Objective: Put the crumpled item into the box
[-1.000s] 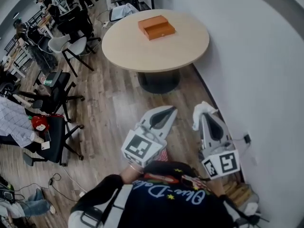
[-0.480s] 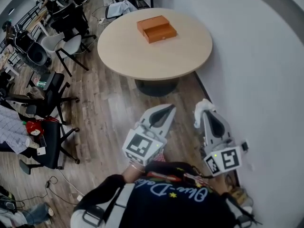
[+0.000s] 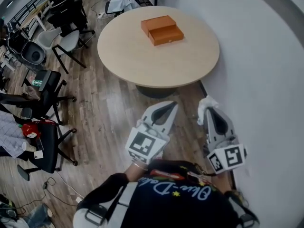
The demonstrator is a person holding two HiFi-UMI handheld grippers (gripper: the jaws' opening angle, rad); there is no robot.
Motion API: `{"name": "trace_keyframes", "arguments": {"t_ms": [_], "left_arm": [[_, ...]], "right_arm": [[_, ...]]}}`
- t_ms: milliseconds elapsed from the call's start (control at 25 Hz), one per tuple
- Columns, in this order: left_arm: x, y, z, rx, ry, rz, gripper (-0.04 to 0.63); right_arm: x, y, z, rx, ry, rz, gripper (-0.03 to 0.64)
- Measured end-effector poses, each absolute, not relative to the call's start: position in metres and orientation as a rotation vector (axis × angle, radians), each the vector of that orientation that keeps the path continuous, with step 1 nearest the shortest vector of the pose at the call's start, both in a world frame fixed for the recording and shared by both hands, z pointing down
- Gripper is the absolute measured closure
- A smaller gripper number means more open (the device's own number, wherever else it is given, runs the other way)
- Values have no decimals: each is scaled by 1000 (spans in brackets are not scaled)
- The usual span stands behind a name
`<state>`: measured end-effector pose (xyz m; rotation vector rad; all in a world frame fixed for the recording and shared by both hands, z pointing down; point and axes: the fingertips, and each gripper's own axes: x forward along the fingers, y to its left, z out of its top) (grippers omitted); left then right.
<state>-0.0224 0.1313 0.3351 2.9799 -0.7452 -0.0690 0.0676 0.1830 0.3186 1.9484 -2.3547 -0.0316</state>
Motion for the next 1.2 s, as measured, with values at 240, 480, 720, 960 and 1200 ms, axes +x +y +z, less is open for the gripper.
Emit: {"name": "trace_keyframes", "arguments": {"t_ms": [240, 480, 720, 960, 1200], "left_arm": [[-33, 103, 335, 2962, -736, -89, 603], [-44, 88, 337, 2956, -769, -91, 603], [-51, 77, 340, 2939, -839, -76, 603], [-59, 60, 342, 2915, -957, -37, 603], [-50, 14, 341, 2905, -1112, 30, 603]], "right_arm": [[58, 154, 316, 1951, -2351, -27, 614], [56, 131, 318, 1947, -2344, -21, 614], [48, 116, 320, 1878, -2384, -29, 614], [47, 85, 323, 1800, -2469, -27, 614], [50, 24, 327, 1664, -2625, -19, 614]]}}
